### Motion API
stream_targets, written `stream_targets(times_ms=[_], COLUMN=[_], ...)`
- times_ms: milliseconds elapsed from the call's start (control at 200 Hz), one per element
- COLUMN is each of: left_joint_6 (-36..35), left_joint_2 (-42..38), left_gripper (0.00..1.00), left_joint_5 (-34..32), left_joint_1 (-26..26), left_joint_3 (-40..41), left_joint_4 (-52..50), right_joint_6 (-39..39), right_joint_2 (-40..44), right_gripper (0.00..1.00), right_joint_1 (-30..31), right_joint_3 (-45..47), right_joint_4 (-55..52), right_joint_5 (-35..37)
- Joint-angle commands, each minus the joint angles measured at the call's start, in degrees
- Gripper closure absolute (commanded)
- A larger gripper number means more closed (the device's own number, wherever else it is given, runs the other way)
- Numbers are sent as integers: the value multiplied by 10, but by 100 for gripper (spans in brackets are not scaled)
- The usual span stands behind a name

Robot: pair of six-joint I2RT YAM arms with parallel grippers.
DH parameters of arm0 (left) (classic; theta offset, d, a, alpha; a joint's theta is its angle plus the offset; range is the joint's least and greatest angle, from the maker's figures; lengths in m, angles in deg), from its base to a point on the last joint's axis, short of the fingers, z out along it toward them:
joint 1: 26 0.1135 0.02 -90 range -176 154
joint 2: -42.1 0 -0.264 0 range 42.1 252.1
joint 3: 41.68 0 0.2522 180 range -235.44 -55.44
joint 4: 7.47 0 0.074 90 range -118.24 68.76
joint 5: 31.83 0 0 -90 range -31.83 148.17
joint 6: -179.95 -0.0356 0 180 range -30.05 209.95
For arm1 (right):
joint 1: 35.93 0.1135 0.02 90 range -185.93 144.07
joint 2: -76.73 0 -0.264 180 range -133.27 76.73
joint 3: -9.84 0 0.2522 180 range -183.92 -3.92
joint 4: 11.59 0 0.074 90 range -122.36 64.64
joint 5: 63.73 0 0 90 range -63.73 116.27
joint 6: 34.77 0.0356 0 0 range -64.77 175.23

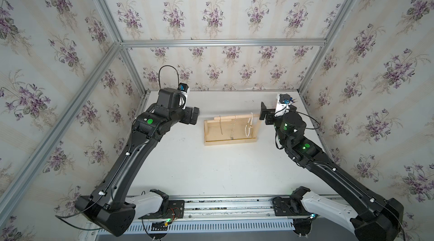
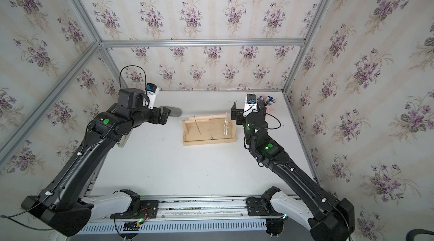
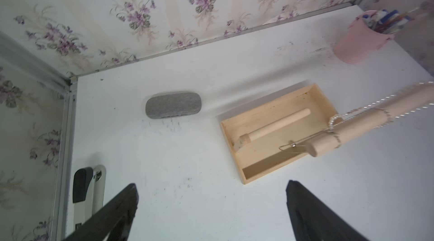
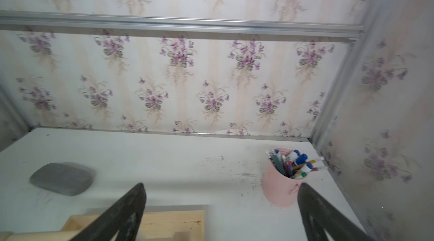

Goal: Hang the necklace on the jewelry display stand
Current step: Reset both arms

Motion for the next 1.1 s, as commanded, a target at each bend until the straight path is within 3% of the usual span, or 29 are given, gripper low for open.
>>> stream_targets(times_ms=[0,145,260,400,575,819,969,1044,1099], left_joint_6=[42,76,60,-3,-13,-31,-57,-65,-69], left_joint_2=[-11,-7,15,31,38,36,57,61,58], left_gripper=[0,0,0,0,0,0,0,0,0], left_joint_5=[-13,38,47,34,28,7,-8,-14,-18], left_joint_1=[48,115,142,142,149,163,164,164,164], left_joint_3=[71,168,204,257,299,365,378,402,425], left_joint_4=[79,153,193,269,330,434,456,495,531], right_joint_6=[16,53,18,8,35,-23,-17,1,1], right_joint_2=[2,3,-6,-62,-128,-252,-298,-277,-286], right_gripper=[0,0,0,0,0,0,0,0,0], right_joint_1=[-55,-127,-155,-163,-164,-167,-188,-194,-204], right_joint_3=[31,95,173,228,307,344,382,377,379], right_joint_4=[47,70,160,236,412,604,739,687,708], right_joint_5=[76,62,55,16,-5,-4,-17,-26,-52])
